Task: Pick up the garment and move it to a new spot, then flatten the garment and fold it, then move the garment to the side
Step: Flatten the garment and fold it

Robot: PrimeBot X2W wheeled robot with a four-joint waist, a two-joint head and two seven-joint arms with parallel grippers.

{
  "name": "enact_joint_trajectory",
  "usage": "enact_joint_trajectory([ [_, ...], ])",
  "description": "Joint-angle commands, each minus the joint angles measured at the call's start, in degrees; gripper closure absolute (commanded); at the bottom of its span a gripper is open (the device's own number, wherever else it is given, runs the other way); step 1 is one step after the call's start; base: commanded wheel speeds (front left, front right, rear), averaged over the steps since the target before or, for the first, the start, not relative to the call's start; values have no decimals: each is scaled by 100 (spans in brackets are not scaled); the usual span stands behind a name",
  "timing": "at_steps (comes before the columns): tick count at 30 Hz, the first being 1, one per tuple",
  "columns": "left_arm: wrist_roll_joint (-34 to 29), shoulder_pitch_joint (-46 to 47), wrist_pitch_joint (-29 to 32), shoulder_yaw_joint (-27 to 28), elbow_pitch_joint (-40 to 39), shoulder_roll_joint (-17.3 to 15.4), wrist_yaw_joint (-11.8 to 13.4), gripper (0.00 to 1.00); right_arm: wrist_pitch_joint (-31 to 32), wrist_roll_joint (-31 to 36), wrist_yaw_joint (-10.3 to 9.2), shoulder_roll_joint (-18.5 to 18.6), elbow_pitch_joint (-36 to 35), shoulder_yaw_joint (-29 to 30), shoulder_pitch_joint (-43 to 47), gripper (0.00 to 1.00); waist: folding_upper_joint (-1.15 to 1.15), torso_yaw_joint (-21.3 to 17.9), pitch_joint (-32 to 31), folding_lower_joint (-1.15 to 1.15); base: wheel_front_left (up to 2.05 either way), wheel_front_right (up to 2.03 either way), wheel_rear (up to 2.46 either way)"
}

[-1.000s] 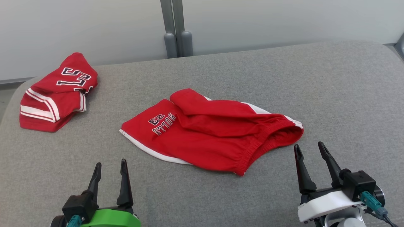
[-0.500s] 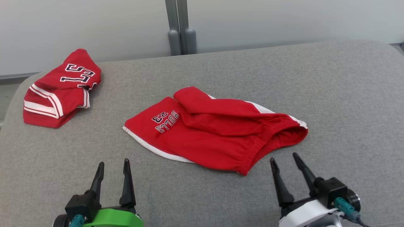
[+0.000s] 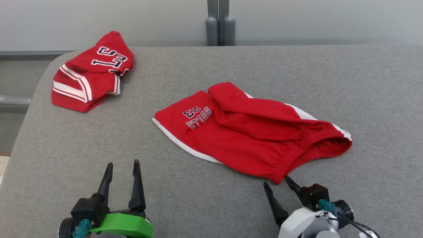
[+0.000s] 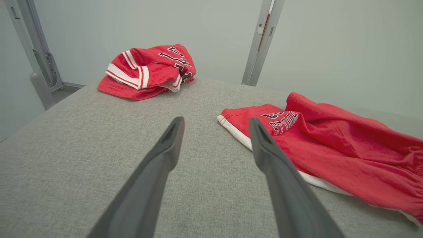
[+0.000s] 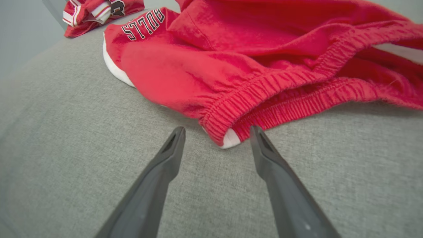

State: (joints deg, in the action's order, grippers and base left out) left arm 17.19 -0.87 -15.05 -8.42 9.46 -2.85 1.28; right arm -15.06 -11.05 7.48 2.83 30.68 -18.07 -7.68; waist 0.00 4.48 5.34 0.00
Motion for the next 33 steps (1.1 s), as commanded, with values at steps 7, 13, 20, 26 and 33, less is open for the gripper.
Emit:
enact_joint_trajectory([
  [7,43,121,-18,18,-12,-8,57,0,-19,-96,2,13,323,-133,-496,100,0,302,206,0,0,0,0],
  [13,31,102,-18,60,-43,-7,77,0,-19,-479,2,8,-216,-307,-456,100,0,151,178,0,0,0,0],
  [20,19,1,-18,110,-49,-8,58,0,-17,-649,2,149,-1043,-1049,-242,100,0,-207,73,0,0,0,0],
  [26,24,-68,-19,129,-75,-8,65,0,360,-794,2,466,-2084,-1256,27,100,0,-553,-31,0,0,0,0],
  [33,-2,-54,-18,89,-95,-9,61,0,851,-613,2,635,-3225,-598,343,100,0,-693,-30,0,0,0,0],
])
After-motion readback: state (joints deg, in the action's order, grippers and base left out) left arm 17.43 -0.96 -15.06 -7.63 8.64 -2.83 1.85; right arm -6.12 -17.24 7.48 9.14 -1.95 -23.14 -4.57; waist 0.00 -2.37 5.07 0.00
